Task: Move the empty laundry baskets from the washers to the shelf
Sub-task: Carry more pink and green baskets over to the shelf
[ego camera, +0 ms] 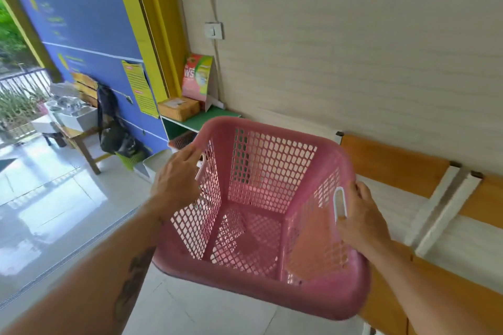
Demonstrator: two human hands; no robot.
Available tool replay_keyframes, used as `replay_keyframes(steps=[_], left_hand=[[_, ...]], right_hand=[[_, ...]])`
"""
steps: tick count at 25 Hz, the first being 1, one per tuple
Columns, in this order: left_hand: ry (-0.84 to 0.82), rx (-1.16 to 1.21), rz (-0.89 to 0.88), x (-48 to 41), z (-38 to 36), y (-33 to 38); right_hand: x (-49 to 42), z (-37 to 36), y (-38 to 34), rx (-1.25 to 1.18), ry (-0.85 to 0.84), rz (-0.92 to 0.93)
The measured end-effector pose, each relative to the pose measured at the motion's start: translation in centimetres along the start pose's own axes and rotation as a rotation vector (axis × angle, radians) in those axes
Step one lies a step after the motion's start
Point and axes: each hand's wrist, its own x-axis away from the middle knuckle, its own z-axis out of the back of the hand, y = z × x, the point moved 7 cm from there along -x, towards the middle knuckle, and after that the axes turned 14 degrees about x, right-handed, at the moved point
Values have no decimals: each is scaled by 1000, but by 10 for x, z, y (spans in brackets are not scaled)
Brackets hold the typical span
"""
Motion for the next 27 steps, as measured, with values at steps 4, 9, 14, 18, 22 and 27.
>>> replay_keyframes(steps=[4, 9, 14, 18, 22, 27], left_hand=[[-57, 65, -28, -71, -61, -57], [-167, 160, -62, -148, -135, -131], [-272, 256, -68, -180, -205, -186], [-329, 311, -62, -167, -288, -220], [-404, 311, -32, -140, -382, -252], [-547, 325, 19, -110, -489, -286]], right_hand=[[-67, -43, -23, 42, -26, -79], [-131, -109, -55, 123, -51, -178], [-162, -171, -74, 155, -129, -313], [-169, -240, -71, 229, -214, -387], [-171, -325, -54, 257, -298, -440], [-166, -420, -30, 272, -366, -492]])
